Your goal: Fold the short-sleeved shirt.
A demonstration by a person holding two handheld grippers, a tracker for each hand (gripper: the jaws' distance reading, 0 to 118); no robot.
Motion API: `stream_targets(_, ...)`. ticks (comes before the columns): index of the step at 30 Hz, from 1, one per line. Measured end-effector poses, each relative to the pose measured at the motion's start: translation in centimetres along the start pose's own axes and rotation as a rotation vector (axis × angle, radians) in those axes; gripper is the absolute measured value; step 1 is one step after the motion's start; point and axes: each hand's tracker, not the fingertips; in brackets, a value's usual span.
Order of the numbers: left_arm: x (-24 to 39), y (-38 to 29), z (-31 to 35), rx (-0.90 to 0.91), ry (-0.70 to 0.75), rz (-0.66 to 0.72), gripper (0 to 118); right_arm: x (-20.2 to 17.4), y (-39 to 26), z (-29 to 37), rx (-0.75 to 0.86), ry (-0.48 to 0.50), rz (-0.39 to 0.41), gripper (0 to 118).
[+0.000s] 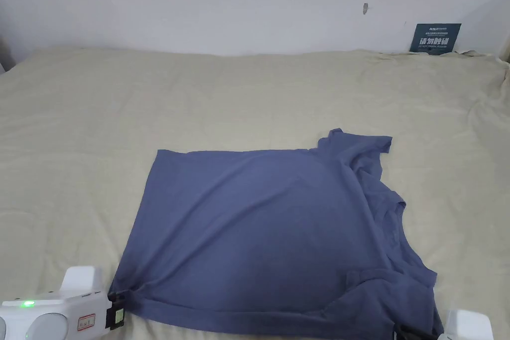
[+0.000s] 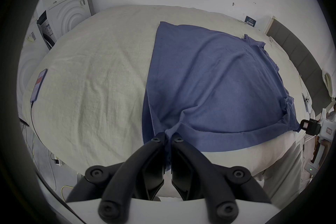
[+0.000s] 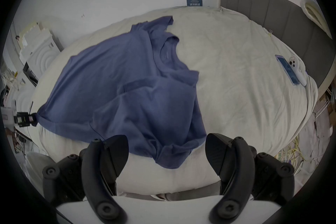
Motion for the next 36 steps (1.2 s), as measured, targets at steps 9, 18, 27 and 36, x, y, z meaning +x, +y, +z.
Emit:
stream_targets(9, -0.2, -0.3, -0.1, -0.004, -0.002, 0.005, 3, -1.2, -0.5, -0.4, -0.001, 0.024, 0.047, 8)
stream_targets(18, -0.4, 0.0, 0.3, 0.032, -0.003, 0.020, 3, -1.3, 0.9, 2.3, 0.080, 0.049, 0.063, 7)
stream_targets(27, -0.1, 5.1, 1.1, 0.121, -0.012, 0.019, 3, -2.5, 7.3, 4.8, 0.242, 0.072, 0.112, 7)
stream_targets(36, 0.5, 11.7, -3.0, 0.126, 0.016, -0.036, 3, -3.1, 14.8, 0.0, 0.227, 0.070, 0.163, 7)
